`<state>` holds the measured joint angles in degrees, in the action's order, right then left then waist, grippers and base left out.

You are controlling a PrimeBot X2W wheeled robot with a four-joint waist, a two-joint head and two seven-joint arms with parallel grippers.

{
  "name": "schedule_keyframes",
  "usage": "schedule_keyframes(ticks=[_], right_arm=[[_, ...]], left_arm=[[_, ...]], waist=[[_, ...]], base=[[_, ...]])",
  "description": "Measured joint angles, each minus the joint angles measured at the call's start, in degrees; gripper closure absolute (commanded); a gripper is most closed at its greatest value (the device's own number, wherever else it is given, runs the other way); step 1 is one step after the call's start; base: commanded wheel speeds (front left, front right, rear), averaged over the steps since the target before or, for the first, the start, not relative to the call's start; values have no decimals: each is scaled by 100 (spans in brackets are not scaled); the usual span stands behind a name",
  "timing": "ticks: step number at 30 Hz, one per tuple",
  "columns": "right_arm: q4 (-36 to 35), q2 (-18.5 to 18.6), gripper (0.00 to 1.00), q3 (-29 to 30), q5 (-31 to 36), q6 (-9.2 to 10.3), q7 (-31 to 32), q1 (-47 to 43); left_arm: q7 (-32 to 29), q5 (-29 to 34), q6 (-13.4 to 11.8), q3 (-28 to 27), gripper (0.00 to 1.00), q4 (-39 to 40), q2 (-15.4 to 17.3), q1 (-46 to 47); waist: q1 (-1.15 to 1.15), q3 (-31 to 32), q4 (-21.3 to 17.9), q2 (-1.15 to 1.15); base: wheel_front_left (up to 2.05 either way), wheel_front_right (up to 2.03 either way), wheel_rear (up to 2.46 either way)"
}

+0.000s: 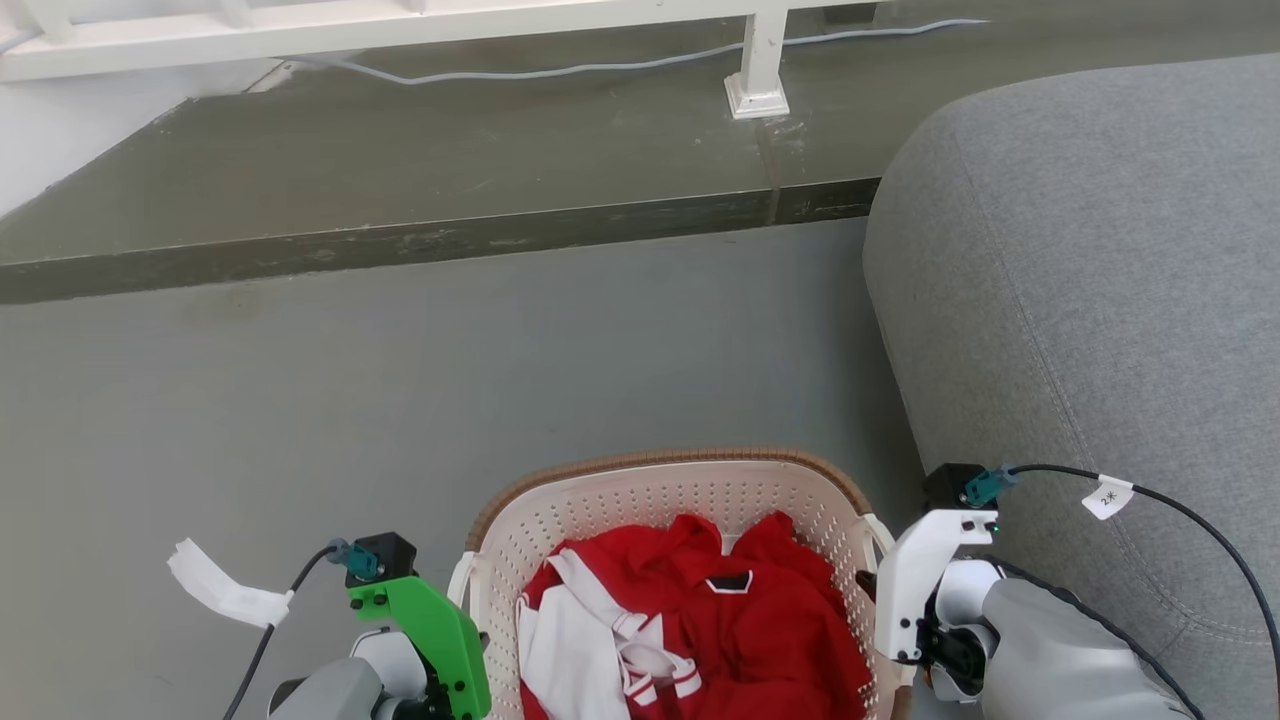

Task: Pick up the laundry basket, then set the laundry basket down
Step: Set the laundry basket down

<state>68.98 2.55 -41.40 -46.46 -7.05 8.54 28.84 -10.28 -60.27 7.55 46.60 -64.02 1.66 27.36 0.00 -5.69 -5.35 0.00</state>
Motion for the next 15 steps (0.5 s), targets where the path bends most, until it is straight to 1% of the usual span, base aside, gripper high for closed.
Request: schedule_keyframes(ticks=[9,15], right_arm=[[-23,0,100,-1,-14,0,-94,30],[-99,35,100,2,-53,0,-269,227]], left_arm=[[102,-1,0,16,100,59,32,29],[283,2,0,40,100,114,75,277]], waist=[[0,-146,3,0],[0,-410,20,0]], base=[[0,0,0],[0,0,0]])
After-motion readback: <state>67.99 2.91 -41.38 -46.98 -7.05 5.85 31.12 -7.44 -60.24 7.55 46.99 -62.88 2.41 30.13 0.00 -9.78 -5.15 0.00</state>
